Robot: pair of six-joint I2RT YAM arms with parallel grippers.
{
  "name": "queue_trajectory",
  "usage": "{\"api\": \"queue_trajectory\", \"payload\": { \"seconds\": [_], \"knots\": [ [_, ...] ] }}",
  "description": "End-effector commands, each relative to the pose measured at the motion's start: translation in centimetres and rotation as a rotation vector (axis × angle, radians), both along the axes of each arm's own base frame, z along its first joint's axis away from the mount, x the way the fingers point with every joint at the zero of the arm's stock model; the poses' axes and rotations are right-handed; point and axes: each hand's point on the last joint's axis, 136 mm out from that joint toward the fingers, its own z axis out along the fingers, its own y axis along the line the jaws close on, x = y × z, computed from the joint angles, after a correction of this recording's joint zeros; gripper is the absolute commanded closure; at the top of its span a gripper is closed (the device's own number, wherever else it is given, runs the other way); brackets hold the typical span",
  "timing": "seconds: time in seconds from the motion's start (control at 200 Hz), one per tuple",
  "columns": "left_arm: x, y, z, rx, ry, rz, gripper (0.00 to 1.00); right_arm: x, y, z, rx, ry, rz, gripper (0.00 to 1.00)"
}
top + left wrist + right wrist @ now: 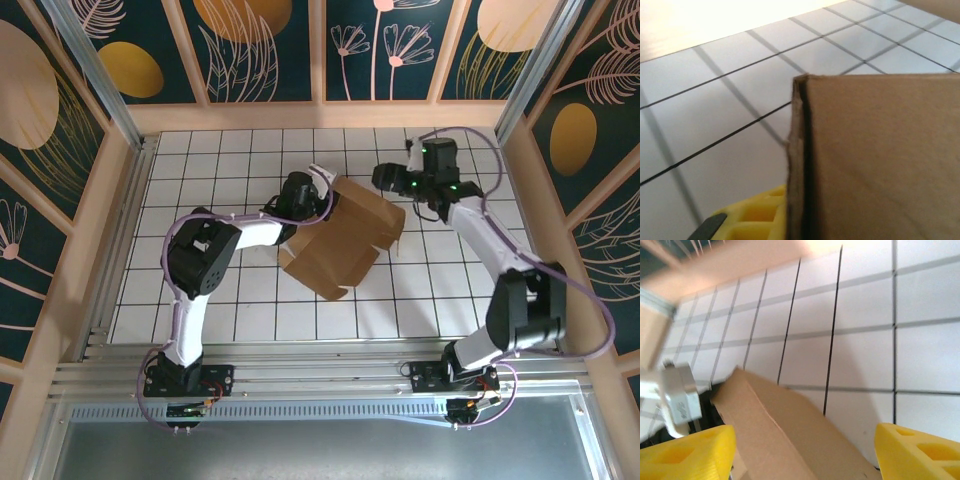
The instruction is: Fold the paper box
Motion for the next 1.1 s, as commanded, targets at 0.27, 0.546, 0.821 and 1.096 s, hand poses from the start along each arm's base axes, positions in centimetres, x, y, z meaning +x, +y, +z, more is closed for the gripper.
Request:
{"api": "queue_trajectory", "payload": {
  "seconds": [0.27, 0.546, 0.821, 1.096],
  "knots": [
    [-1.0, 4.0, 5.2, -0.203, -0.004, 0.228, 0.28, 0.5, -4.7, 1.4, 0.06, 0.04, -0.297, 0.27],
    [-4.9, 6.3, 10.6, -0.235, 0.105, 0.246, 0.19, -2.4, -4.5, -0.3, 0.121, 0.3, -0.505, 0.33],
    [-1.7, 6.8, 13.1, -0.427, 0.577, 0.187, 0.14, -4.1, 1.0, -1.6, 0.103, 0.443, -0.473, 0.3],
    [1.0, 4.0, 9.9, -0.316, 0.671, 0.076, 0.16, -2.2, 2.9, -4.8, 0.123, 0.513, -0.443, 0.18]
  ]
}}
